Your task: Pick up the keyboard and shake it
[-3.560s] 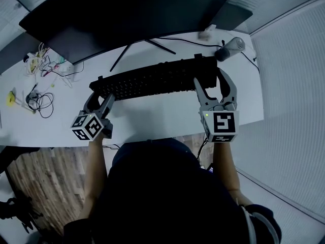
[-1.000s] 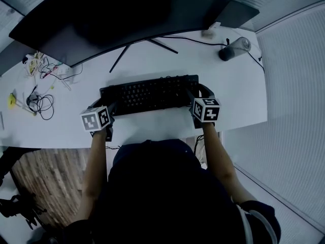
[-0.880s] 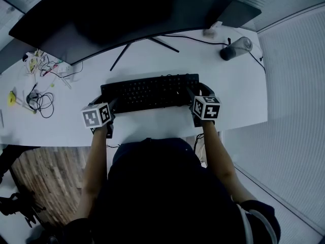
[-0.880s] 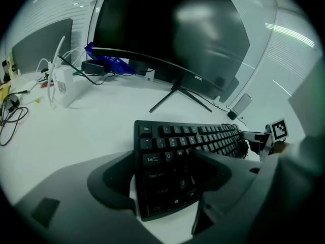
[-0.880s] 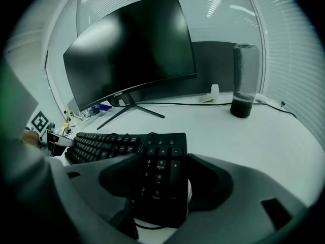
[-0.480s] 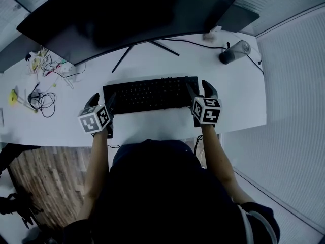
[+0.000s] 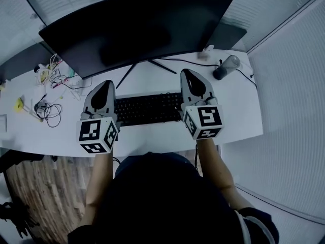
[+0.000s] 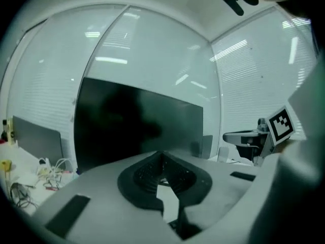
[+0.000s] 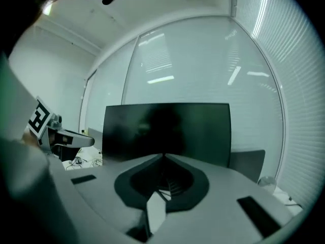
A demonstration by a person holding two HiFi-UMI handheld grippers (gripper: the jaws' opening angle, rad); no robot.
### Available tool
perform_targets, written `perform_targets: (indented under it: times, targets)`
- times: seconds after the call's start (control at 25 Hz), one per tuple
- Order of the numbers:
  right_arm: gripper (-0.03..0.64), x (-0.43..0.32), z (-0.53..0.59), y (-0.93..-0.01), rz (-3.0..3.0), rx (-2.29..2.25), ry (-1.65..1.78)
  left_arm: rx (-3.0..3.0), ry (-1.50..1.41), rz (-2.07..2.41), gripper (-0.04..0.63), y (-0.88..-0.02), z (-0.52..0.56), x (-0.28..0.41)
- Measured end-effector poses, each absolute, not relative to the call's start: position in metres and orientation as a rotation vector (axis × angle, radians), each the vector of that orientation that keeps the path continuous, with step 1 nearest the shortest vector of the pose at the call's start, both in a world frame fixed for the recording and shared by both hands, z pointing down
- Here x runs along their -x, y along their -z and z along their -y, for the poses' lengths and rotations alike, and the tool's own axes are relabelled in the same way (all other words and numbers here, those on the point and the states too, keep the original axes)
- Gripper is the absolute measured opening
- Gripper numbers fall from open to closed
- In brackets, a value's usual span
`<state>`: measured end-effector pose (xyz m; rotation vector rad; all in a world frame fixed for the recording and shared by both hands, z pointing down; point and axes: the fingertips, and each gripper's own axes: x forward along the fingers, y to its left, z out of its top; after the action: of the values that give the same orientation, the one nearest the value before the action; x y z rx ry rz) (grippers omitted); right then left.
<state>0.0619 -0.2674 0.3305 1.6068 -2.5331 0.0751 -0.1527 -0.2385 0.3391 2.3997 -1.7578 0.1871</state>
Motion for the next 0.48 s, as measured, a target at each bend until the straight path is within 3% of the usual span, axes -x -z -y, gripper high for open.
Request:
perform_targets:
  times: [0.48]
  targets:
    - [0.028,-0.053,0.238,-0.179,2.703,-1.71,0.275,-2.598,0.009,1.894,0.023,-0.197,0.223,0.133]
